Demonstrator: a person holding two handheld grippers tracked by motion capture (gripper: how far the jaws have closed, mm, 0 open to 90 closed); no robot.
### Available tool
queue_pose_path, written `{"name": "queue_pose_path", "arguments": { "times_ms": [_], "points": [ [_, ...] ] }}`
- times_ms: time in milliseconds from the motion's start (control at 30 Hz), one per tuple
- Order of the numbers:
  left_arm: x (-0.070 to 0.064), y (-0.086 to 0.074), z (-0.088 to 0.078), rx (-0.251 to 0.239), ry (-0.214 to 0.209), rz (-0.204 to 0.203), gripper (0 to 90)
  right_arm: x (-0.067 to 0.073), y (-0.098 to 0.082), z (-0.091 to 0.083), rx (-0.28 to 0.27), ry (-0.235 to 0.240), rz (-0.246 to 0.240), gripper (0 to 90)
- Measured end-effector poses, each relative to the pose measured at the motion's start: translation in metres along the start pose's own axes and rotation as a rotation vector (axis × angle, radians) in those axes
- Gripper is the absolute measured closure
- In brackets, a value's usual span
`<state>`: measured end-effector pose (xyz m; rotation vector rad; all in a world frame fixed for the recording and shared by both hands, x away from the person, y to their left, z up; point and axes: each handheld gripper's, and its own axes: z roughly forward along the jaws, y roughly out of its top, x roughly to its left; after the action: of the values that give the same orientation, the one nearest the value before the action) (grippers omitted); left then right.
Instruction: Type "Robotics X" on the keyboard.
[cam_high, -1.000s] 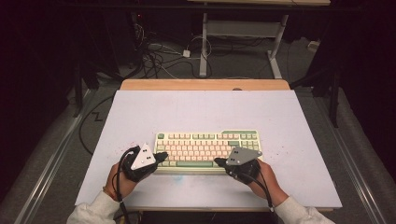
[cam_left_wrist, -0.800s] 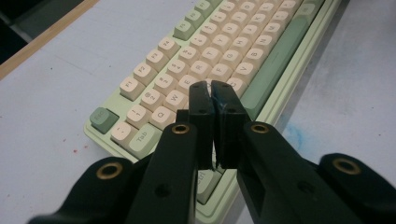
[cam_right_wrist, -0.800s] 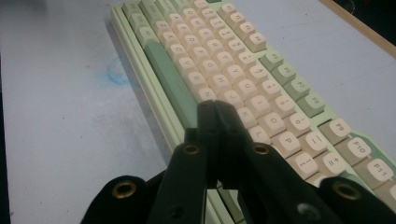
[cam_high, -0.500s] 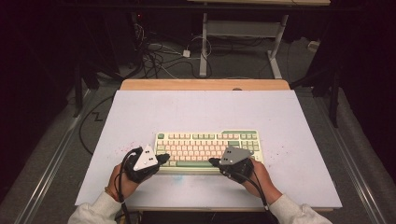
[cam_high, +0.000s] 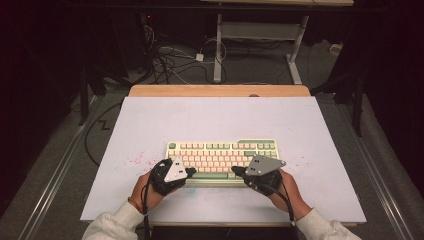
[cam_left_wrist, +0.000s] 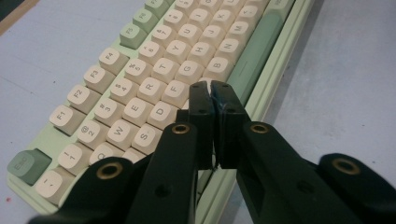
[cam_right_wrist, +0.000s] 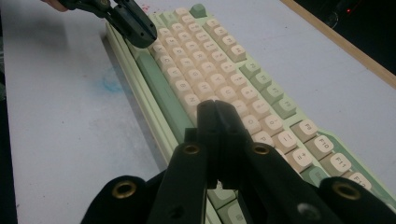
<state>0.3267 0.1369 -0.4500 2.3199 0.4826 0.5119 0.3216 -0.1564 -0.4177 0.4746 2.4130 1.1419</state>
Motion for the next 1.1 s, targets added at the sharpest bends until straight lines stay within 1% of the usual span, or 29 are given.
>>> {"name": "queue_pose_path", "arguments": {
  "times_ms": [67,400,467,533,567,633,733,833,967,1100],
  "points": [
    [0.001,0.000,0.002,0.003,-0.004,-0.003,85.6,-0.001,0.000,-0.001,0.000,-0.003,0.000,90.0],
    [-0.004,0.001,0.009,0.023,-0.021,0.015,85.5,-0.002,0.000,-0.002,0.000,-0.006,0.002,90.0],
    [-0.004,0.001,0.011,0.029,-0.021,0.020,85.6,-0.002,0.000,-0.002,0.000,-0.005,0.002,90.0],
    [-0.004,0.000,0.014,0.053,-0.030,0.025,87.4,-0.002,-0.001,-0.002,0.002,-0.004,0.002,90.0],
    [-0.005,0.001,0.014,0.049,-0.036,0.020,87.6,-0.002,-0.001,-0.002,0.003,-0.004,0.002,90.0],
    [-0.006,0.003,0.014,0.053,-0.034,0.037,87.6,-0.002,-0.001,-0.002,0.005,-0.005,0.002,90.0],
    [-0.006,0.004,0.011,0.039,-0.027,0.032,87.5,-0.003,-0.002,-0.003,0.003,-0.008,0.004,90.0],
    [-0.002,0.005,0.005,0.013,-0.020,0.014,87.5,-0.005,-0.002,-0.006,0.000,-0.015,0.008,90.0],
    [0.001,0.005,-0.001,-0.012,-0.009,0.005,87.3,-0.007,-0.003,-0.009,-0.005,-0.024,0.010,90.0],
    [0.003,0.005,-0.005,-0.016,0.003,0.005,87.3,-0.009,-0.004,-0.011,-0.005,-0.030,0.013,90.0]
  ]
}}
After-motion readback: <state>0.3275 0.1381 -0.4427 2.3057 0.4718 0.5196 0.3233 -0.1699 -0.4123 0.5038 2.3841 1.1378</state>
